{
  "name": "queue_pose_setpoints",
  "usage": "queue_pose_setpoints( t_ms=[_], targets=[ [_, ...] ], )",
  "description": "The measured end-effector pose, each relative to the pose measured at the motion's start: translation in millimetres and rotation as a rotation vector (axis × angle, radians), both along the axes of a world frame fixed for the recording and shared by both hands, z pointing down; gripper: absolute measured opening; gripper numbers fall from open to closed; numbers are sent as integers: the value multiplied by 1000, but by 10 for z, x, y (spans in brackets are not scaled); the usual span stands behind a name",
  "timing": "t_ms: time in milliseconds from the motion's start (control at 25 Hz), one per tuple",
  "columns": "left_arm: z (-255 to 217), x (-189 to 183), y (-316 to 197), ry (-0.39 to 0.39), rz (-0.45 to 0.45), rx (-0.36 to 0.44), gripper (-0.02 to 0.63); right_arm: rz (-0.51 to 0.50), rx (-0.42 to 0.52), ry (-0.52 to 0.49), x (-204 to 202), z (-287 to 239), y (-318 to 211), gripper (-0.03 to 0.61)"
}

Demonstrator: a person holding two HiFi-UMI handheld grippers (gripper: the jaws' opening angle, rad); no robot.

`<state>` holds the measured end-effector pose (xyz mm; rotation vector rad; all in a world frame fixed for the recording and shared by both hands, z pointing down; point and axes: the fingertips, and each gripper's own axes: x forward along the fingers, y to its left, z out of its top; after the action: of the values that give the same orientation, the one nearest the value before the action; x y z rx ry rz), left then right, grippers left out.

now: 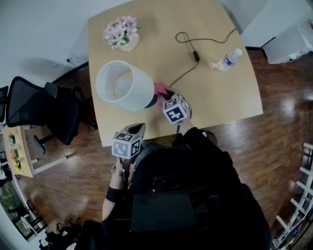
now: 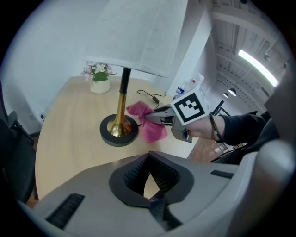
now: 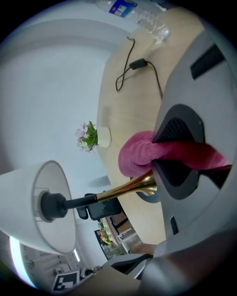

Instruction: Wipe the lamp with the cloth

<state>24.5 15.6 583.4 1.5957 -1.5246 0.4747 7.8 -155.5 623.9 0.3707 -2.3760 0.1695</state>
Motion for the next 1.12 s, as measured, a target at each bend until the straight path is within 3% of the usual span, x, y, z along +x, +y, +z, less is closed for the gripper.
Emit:
queue_pose_setpoints(
  t_ms=[320,560,960,1120],
  targets=[
    [-40,440,-10,11,-23,-20,-8,57,-107,-50,925,-479,-2,89],
    [-123,405,145,-1,-17,7,-8,110,-162,-35,1455,-551,320,89],
    [-161,319,256,3,25,54,-8,185,-143,2,1635,-547,487,89],
    [-165,258,310,2,25,57,-8,240,-133,25,1734,-463,312,89]
  ],
)
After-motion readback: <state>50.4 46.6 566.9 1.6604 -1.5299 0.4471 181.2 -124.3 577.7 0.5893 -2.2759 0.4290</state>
